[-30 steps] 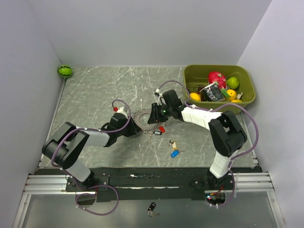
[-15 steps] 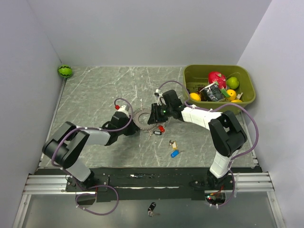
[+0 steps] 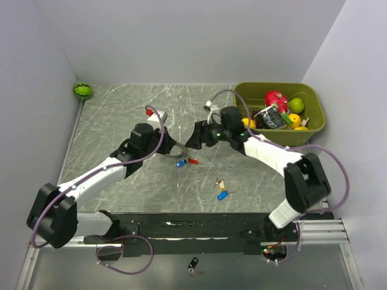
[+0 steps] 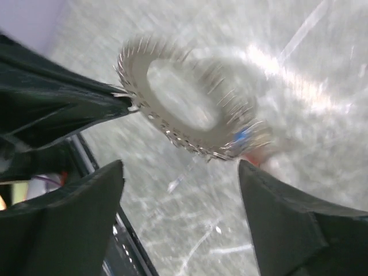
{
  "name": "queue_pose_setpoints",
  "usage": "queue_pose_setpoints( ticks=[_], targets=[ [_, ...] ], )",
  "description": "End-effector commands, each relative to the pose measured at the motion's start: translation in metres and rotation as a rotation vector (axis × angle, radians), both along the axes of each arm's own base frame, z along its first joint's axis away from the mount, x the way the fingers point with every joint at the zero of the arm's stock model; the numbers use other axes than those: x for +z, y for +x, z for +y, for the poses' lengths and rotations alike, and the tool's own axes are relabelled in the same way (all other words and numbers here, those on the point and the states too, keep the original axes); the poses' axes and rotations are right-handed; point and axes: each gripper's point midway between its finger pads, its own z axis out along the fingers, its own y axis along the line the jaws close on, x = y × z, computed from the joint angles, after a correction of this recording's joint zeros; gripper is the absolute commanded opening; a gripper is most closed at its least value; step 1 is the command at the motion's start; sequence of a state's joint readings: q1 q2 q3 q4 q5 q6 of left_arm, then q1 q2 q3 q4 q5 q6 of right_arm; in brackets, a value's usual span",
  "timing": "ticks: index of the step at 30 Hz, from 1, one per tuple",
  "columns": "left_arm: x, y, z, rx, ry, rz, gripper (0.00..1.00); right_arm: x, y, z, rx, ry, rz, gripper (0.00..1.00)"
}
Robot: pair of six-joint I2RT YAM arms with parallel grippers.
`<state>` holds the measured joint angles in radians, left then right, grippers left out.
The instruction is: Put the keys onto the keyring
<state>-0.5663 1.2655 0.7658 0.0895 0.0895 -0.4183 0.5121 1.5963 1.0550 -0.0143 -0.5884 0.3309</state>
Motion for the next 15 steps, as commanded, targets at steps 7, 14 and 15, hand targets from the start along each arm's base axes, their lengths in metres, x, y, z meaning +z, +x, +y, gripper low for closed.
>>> queue_pose_setpoints(
  ticks=[7,14,15],
  targets=[
    [0.083,-0.020,-0.015,-0.260,0.050,-0.230,0.01,0.130,-0.019,-0.009,0.188,0.277,-0.444,0.98],
    [0.113,-0.063,-0.044,-0.589,-0.024,-0.308,0.01,0.154,-0.059,-0.006,0.406,0.381,-0.514,0.87],
    [0.117,-0.070,-0.046,-0.627,-0.044,-0.315,0.01,0.155,-0.063,-0.006,0.428,0.390,-0.514,0.82]
  ],
)
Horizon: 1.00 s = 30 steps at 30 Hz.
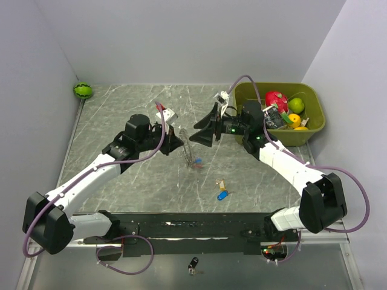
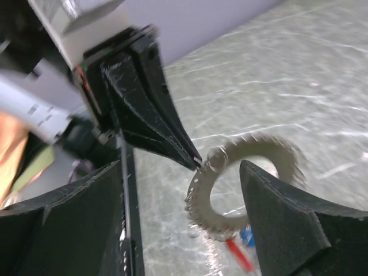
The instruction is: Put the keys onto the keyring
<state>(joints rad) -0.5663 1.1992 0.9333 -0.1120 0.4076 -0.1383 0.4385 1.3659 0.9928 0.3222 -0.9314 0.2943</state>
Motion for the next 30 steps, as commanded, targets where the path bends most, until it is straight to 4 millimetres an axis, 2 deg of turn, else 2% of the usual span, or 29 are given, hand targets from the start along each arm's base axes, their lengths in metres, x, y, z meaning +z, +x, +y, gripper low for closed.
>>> queue_pose_setpoints(
  ticks=[1,3,7,15,19,25,30],
  targets=[
    [0.059,-0.034,-0.022,-0.258,-0.116,-0.140,0.01,0.023,-0.036,-0.001,0.191,0.060,-0.108,0.80],
    [0.065,-0.039,-0.023,-0.282,-0.130,-0.152,0.01,0.023,-0.042,-0.001,0.215,0.063,-0.112,0.74],
    [0.079,-0.048,-0.024,-0.325,-0.165,-0.179,0.01,0.023,-0.049,-0.002,0.245,0.066,-0.099,0.70],
    [0.093,-0.062,-0.025,-0.378,-0.212,-0.197,0.01,0.030,-0.064,0.002,0.368,0.098,-0.064,0.53],
    [0.103,-0.067,-0.026,-0.397,-0.244,-0.222,0.01,0.025,-0.060,0.009,0.350,0.081,-0.032,0.50],
    [0.106,-0.067,-0.027,-0.406,-0.250,-0.226,0.01,0.015,-0.055,0.013,0.310,0.036,0.006,0.43],
    [0.107,-0.067,-0.028,-0.412,-0.251,-0.226,0.01,0.009,-0.056,0.015,0.314,0.024,0.023,0.30]
  ],
)
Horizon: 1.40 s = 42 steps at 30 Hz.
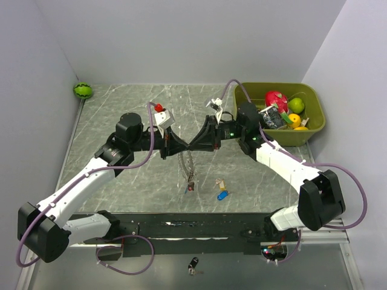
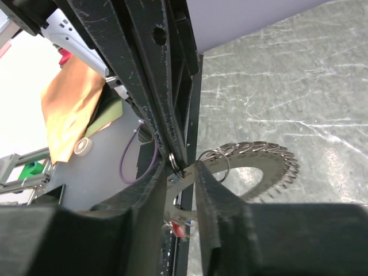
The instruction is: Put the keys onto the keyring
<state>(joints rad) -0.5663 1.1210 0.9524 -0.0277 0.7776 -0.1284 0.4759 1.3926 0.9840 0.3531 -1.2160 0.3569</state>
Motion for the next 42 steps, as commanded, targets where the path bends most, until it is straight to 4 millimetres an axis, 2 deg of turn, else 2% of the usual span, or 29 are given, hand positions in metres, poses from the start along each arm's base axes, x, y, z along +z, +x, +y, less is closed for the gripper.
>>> queue_pose_setpoints(
  ticks=[1,4,5,6,15,17,18,20,21,22,24,25,26,27,28,29,31,33,34,36,37,39,41,42],
  targets=[
    [0.045,-0.008,-0.003,-0.049,-0.090,-0.111,0.01,0.013,0.004,0.004,-0.005,0.014,-0.054,0.26],
    [0.044,-0.009,-0.003,-0.046,-0.086,-0.112,0.01,0.014,0.001,0.004,0.003,0.023,-0.042,0.13],
    [0.045,-0.008,-0.003,-0.045,-0.085,-0.113,0.01,0.016,-0.001,0.004,0.012,0.033,-0.050,0.04],
    [0.043,-0.008,-0.002,-0.040,-0.081,-0.110,0.01,0.016,0.000,0.003,0.012,0.033,-0.040,0.00],
    [0.045,-0.005,0.003,0.000,-0.080,-0.125,0.01,0.020,0.000,0.002,-0.028,0.053,-0.053,0.00],
    [0.049,-0.004,0.003,0.011,-0.092,-0.123,0.04,0.024,0.002,0.001,-0.058,0.059,-0.063,0.00],
    [0.050,-0.002,0.003,0.029,-0.096,-0.124,0.09,0.024,0.004,0.001,-0.074,0.059,-0.060,0.00],
    [0.063,0.000,0.005,0.059,-0.148,-0.133,0.26,0.030,0.008,0.000,-0.121,0.075,-0.077,0.00],
    [0.062,0.005,0.007,0.100,-0.161,-0.121,0.32,0.029,0.009,-0.001,-0.140,0.079,-0.068,0.00],
    [0.070,0.003,0.010,0.122,-0.193,-0.116,0.43,0.034,0.009,-0.002,-0.157,0.097,-0.086,0.00],
    [0.075,0.009,0.016,0.184,-0.220,-0.113,0.54,0.036,0.014,-0.004,-0.203,0.112,-0.072,0.00],
    [0.083,0.010,0.024,0.223,-0.247,-0.120,0.64,0.039,0.015,-0.005,-0.216,0.122,-0.076,0.00],
    [0.077,0.011,0.028,0.245,-0.254,-0.109,0.68,0.046,0.014,-0.005,-0.222,0.148,-0.088,0.00],
    [0.089,0.007,0.035,0.256,-0.302,-0.128,0.72,0.044,0.014,-0.006,-0.231,0.154,-0.080,0.00],
    [0.090,0.009,0.042,0.272,-0.319,-0.129,0.78,0.046,0.014,-0.007,-0.234,0.165,-0.081,0.00],
    [0.084,0.009,0.044,0.270,-0.328,-0.116,0.79,0.049,0.013,-0.006,-0.228,0.180,-0.078,0.00],
    [0.089,0.004,0.051,0.227,-0.364,-0.118,0.78,0.050,0.014,-0.005,-0.223,0.187,-0.068,0.00],
    [0.077,0.006,0.052,0.208,-0.362,-0.063,0.76,0.053,0.013,-0.004,-0.211,0.206,-0.067,0.00],
    [0.078,0.010,0.056,0.207,-0.372,-0.075,0.74,0.054,0.013,-0.004,-0.206,0.211,-0.066,0.00],
    [0.064,0.004,0.054,0.134,-0.368,-0.017,0.72,0.057,0.010,-0.003,-0.188,0.214,-0.068,0.00],
    [0.070,0.003,0.055,0.107,-0.391,-0.053,0.70,0.057,0.011,-0.003,-0.187,0.217,-0.069,0.00],
    [0.057,-0.001,0.050,0.042,-0.383,-0.008,0.67,0.058,0.008,-0.003,-0.183,0.221,-0.071,0.00],
    [0.059,-0.007,0.047,-0.021,-0.393,-0.041,0.63,0.059,0.008,-0.004,-0.182,0.219,-0.071,0.00],
    [0.052,-0.012,0.044,-0.070,-0.383,-0.002,0.61,0.057,0.009,-0.003,-0.183,0.216,-0.068,0.00]
  ],
)
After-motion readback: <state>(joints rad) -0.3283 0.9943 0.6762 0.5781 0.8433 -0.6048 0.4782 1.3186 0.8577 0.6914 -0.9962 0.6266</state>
